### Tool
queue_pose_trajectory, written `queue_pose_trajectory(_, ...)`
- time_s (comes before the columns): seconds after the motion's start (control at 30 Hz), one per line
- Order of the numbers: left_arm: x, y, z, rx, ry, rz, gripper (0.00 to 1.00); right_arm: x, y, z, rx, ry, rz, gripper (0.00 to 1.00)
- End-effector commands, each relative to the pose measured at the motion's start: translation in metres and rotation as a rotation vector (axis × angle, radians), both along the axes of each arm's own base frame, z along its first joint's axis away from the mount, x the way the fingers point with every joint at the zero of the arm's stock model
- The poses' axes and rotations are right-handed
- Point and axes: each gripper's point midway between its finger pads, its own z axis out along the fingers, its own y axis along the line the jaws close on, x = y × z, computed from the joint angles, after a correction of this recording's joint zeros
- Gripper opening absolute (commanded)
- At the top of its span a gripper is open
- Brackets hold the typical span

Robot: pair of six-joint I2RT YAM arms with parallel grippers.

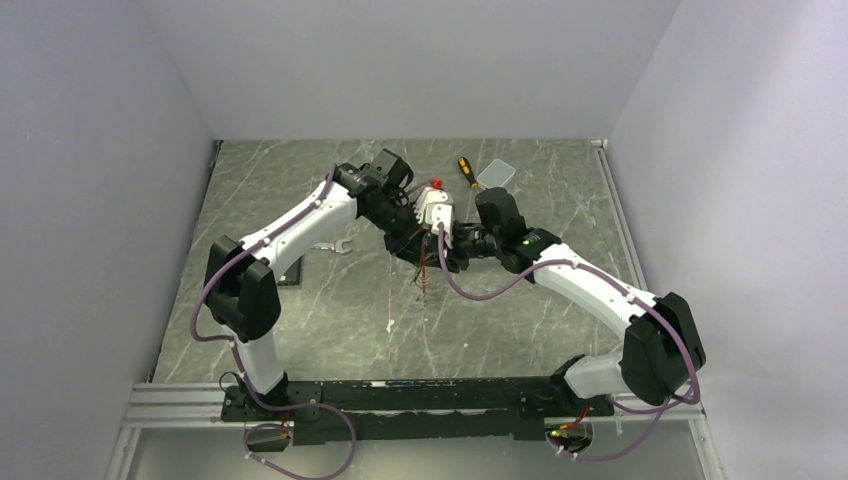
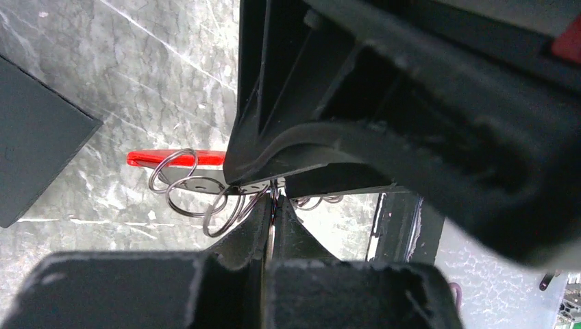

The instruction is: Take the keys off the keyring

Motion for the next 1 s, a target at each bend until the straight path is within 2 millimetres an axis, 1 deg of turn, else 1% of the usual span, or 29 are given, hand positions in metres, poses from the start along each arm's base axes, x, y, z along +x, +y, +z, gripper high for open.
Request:
queue_pose_trajectory(0.0, -0.003, -0.006, 0.021, -0.047, -0.055, -0.016, 0.0, 0.001, 0.007, 0.01, 0.031, -0.035, 0.028, 0.35)
queue_pose_trajectory(0.2, -0.002, -0.006, 0.023, -0.049, -0.067, -0.017, 0.0, -0.006, 0.006, 0.004, 0.02, -0.013, 0.06, 0.28)
queue_pose_trajectory(0.4, -0.001, -0.006, 0.025, -0.056, -0.074, -0.015, 0.0, -0.01, 0.005, 0.001, 0.012, -0.002, 0.073, 0.27)
queue_pose_trajectory(0.53, -0.001, -0.006, 0.026, -0.057, -0.08, -0.015, 0.0, -0.01, 0.005, 0.0, 0.009, -0.001, 0.073, 0.24)
queue_pose_trajectory(0.6, -0.001, -0.006, 0.027, -0.06, -0.083, -0.012, 0.0, -0.01, 0.005, 0.0, 0.007, -0.001, 0.076, 0.13)
queue_pose_trajectory(0.67, -0.001, -0.006, 0.026, -0.06, -0.077, -0.007, 0.0, -0.011, 0.005, 0.0, 0.01, -0.003, 0.08, 0.0)
queue_pose_trajectory(0.73, 0.0, -0.006, 0.025, -0.059, -0.071, 0.002, 0.0, -0.011, 0.006, 0.001, 0.016, -0.004, 0.077, 0.0)
queue_pose_trajectory(0.83, 0.007, -0.003, 0.026, -0.072, -0.038, 0.045, 0.0, -0.008, 0.006, 0.006, 0.035, -0.013, 0.054, 0.0)
queue_pose_trajectory(0.87, 0.011, 0.0, 0.027, -0.083, -0.026, 0.065, 0.02, -0.005, 0.007, 0.009, 0.046, -0.019, 0.043, 0.0)
queue_pose_trajectory(0.97, 0.021, 0.007, 0.034, -0.142, 0.019, 0.11, 0.12, 0.006, 0.005, 0.018, 0.09, -0.021, -0.005, 0.0)
